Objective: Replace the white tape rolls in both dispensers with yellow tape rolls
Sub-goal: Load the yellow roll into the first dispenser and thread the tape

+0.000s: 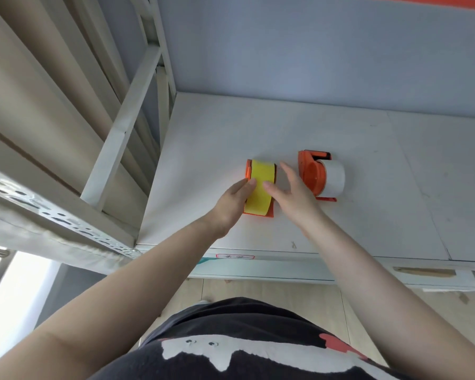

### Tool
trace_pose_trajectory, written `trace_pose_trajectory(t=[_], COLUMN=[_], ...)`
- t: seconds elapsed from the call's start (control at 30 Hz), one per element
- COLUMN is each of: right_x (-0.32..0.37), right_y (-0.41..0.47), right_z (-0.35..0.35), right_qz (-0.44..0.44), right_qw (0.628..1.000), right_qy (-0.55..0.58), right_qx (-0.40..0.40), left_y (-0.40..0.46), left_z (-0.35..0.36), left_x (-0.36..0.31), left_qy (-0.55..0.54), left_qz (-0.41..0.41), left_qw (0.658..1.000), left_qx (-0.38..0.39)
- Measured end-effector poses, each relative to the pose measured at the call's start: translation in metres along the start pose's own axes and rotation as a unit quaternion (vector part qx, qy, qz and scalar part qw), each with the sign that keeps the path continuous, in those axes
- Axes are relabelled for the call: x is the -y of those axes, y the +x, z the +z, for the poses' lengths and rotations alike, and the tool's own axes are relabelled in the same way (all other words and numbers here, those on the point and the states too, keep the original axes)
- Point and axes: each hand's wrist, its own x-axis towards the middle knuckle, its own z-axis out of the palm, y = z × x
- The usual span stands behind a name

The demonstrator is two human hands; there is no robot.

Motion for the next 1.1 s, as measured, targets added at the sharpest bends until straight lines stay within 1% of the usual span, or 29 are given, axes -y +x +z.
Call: trace_pose_trajectory(t=[0.03, 0.13, 0.23, 0.33, 0.47, 0.57, 0.63, 0.67, 0.73, 0.8, 0.83, 1.0, 1.1], right_x=[0.0, 0.004, 0.007, 0.007, 0.007, 0.012, 0.016, 0.018, 0.018, 0.017, 0.016, 0.008, 0.004], right_y=[0.006, 0.023, 0.031, 0.036, 0.045, 0.05, 0.052, 0.052, 0.052, 0.052, 0.052, 0.053, 0.046], right_z=[-0.004, -0.011, -0.009, -0.007, -0.005, -0.007, -0.008, -0.009, -0.009, -0.007, -0.006, -0.006, -0.007], right_qz=[-0.017, -0.071, -0.119, -0.136, -0.113, -0.101, -0.093, -0.087, -0.075, -0.057, -0.042, 0.038, 0.082], right_qw=[0.999, 0.994, 0.991, 0.99, 0.993, 0.991, 0.991, 0.991, 0.991, 0.991, 0.993, 0.998, 0.995], right_qy=[-0.047, -0.08, -0.062, -0.044, -0.031, -0.069, -0.081, -0.083, -0.094, -0.104, -0.095, -0.01, 0.046], right_qx=[-0.019, -0.03, -0.001, -0.021, -0.028, -0.045, -0.052, -0.054, -0.056, -0.055, -0.056, -0.044, -0.031], left_y=[0.001, 0.0, -0.003, -0.004, -0.005, -0.004, -0.001, 0.001, 0.002, 0.002, 0.0, -0.009, -0.015], left_z=[-0.001, -0.002, 0.001, 0.004, 0.006, 0.009, 0.011, 0.011, 0.008, 0.007, 0.007, 0.015, 0.013], left_x=[-0.001, -0.009, -0.007, -0.007, -0.01, -0.016, -0.022, -0.024, -0.028, -0.031, -0.031, -0.02, -0.011], left_qy=[-0.003, -0.007, -0.004, 0.004, 0.019, 0.049, 0.048, 0.04, 0.012, -0.008, -0.016, -0.025, -0.021], left_qz=[0.0, -0.011, -0.011, -0.002, -0.013, -0.034, -0.072, -0.086, -0.089, -0.107, -0.109, -0.082, -0.071], left_qw=[1.0, 1.0, 1.0, 0.998, 0.993, 0.989, 0.989, 0.99, 0.994, 0.993, 0.993, 0.989, 0.988], left_qx=[-0.001, 0.0, -0.025, -0.064, -0.117, -0.135, -0.124, -0.105, -0.058, -0.042, -0.045, -0.118, -0.137])
